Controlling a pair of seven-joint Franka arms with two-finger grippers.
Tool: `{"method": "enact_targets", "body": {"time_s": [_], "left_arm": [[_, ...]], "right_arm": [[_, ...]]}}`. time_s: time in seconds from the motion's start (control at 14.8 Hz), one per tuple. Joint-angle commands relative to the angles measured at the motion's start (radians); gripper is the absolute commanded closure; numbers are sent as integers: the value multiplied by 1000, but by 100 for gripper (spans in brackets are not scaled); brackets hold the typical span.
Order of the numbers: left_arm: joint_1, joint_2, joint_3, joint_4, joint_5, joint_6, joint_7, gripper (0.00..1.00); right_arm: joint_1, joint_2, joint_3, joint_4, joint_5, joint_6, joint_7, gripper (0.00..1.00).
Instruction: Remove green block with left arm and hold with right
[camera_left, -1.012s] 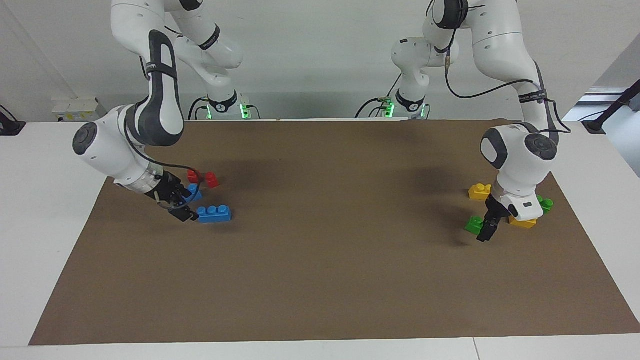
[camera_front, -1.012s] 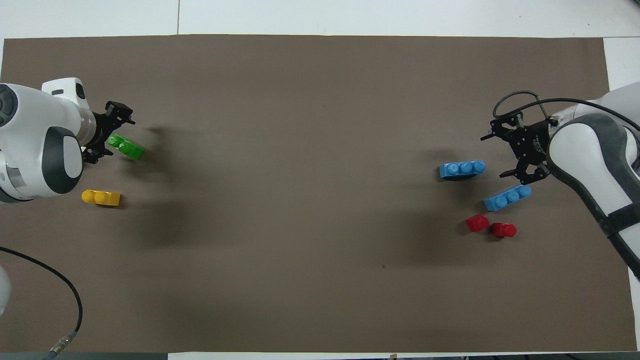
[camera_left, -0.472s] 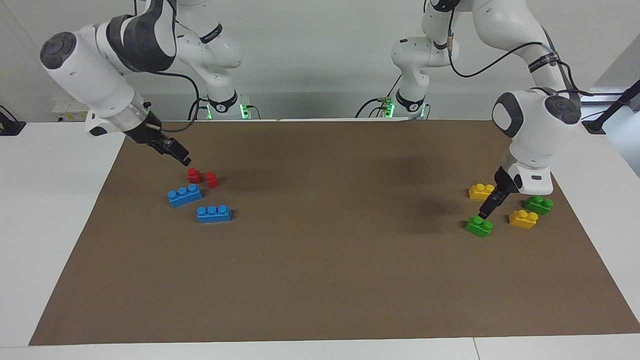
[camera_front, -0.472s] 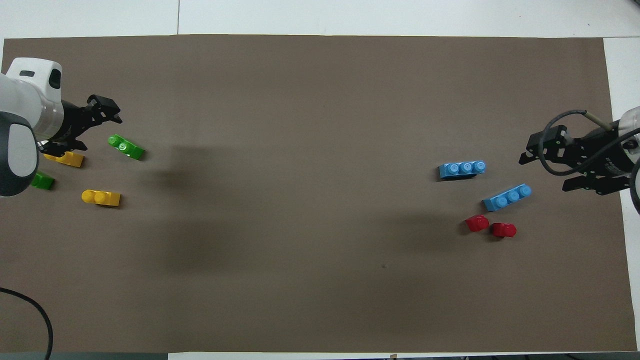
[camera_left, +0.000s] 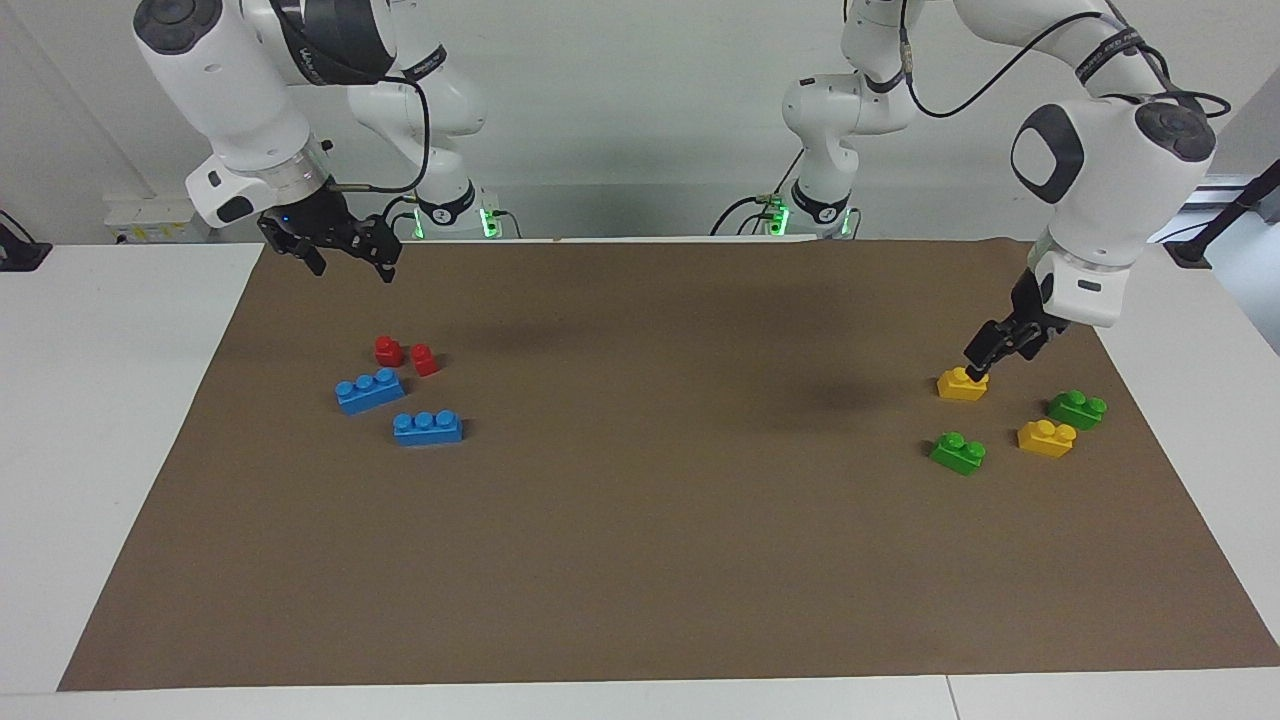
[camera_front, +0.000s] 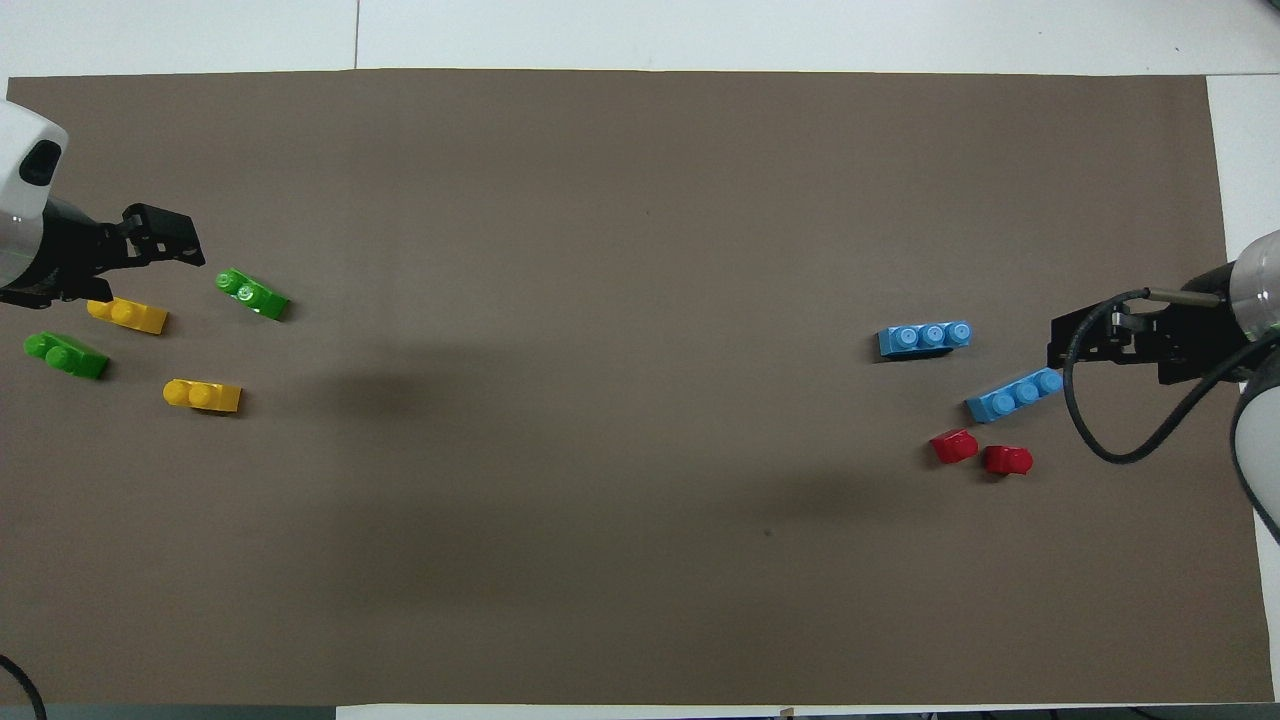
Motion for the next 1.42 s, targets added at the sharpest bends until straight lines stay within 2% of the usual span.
{"method": "enact_targets", "body": {"time_s": [0.0, 0.4, 0.88, 1.35], "left_arm": [[-11, -77, 6, -7, -3, -87, 99, 0], [-11, -174, -9, -4, -3, -234, 159, 0], [-11, -186, -13, 19, 16, -329, 225, 0], [-11, -191, -27, 19, 30, -332, 248, 0]], "right_arm": [[-7, 57, 2, 93, -41, -40, -93, 0], [-12, 60, 2, 104, -55, -51, -141, 0], [-13, 60, 1, 100, -57, -43, -147, 0], [-20, 60, 1, 100, -52, -41, -144, 0]]}}
